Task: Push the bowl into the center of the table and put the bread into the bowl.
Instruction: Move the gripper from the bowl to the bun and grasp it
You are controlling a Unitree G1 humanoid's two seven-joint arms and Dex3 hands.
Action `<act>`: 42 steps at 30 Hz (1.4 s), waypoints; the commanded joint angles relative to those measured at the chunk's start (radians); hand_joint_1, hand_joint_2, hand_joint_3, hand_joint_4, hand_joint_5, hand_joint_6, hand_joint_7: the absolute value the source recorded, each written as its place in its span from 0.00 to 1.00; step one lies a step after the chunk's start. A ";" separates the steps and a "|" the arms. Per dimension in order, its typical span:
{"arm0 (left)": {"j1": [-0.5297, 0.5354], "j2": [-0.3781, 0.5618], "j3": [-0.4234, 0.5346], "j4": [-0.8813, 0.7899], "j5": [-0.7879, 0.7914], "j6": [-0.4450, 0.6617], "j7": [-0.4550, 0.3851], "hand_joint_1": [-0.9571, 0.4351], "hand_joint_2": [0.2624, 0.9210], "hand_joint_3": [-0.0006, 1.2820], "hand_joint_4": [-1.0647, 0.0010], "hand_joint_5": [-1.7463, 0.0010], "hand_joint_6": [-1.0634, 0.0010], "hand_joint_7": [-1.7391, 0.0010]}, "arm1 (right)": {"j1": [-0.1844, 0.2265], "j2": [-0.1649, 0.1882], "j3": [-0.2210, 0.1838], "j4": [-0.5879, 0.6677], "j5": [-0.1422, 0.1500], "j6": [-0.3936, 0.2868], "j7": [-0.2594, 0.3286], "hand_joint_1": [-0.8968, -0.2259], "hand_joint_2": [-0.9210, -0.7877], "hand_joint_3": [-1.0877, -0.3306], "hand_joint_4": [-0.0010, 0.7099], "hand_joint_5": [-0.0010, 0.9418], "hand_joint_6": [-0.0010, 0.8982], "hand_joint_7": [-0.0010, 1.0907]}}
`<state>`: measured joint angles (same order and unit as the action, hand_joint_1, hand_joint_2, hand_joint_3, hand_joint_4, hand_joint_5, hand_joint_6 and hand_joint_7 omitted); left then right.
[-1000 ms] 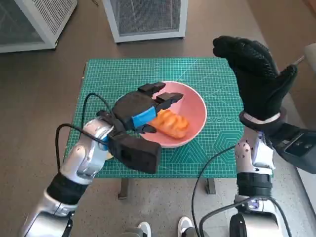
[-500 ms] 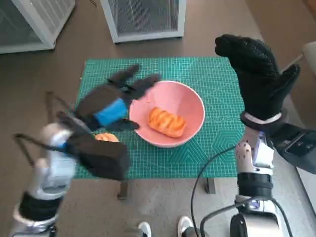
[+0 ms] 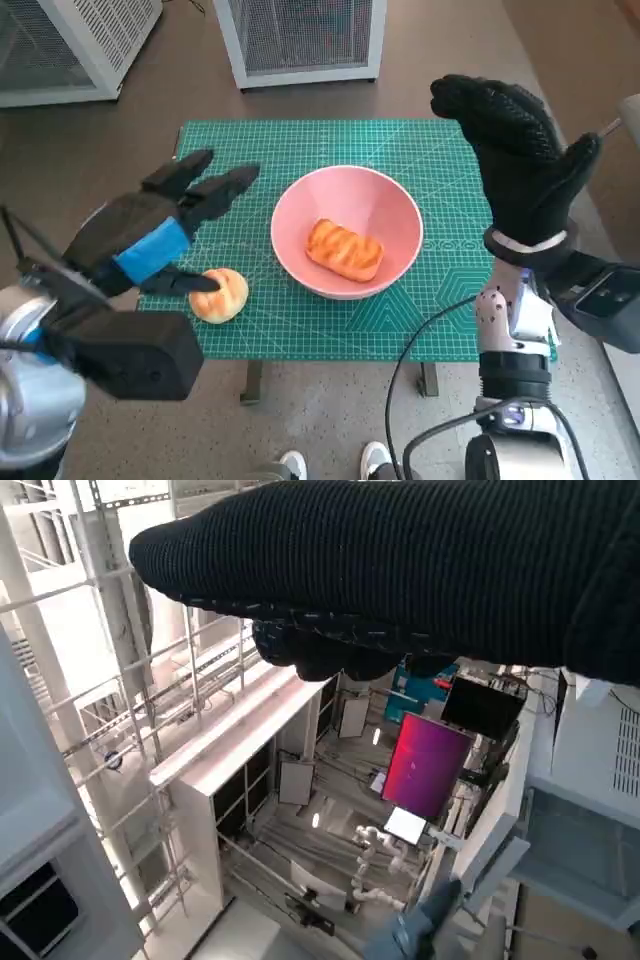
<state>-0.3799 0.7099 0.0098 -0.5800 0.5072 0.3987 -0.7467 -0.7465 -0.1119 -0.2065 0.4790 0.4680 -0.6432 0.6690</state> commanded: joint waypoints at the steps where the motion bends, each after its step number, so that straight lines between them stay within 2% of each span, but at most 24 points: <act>1: 0.048 0.025 0.015 -0.051 0.001 0.043 -0.019 0.77 0.66 0.00 0.95 1.00 0.81 0.98 | 0.018 0.000 -0.002 0.019 0.006 0.009 0.014 0.43 0.00 0.63 0.36 0.00 0.03 0.55; 10: 0.106 0.028 -0.009 -0.056 0.006 0.083 -0.009 0.79 0.67 0.00 0.93 0.99 0.80 0.99 | 0.017 0.003 -0.005 0.024 0.010 0.015 0.022 0.43 0.00 0.64 0.36 0.00 0.03 0.54; 25: 0.139 0.006 -0.109 0.067 0.057 0.040 0.070 0.71 0.67 0.00 0.85 0.99 0.76 0.99 | 0.017 -0.004 -0.013 0.027 0.018 0.021 0.035 0.44 0.00 0.64 0.36 0.00 0.03 0.54; 42: 0.057 -0.059 -0.271 0.340 0.205 0.067 0.137 0.71 0.70 0.01 0.74 0.99 0.67 0.98 | 0.025 -0.011 -0.012 0.010 0.007 0.027 0.031 0.44 0.00 0.64 0.36 0.00 0.03 0.53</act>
<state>-0.2929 0.6676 -0.2357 -0.2814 0.6754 0.4513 -0.6263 -0.7460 -0.1159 -0.2182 0.4876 0.4776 -0.6225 0.6949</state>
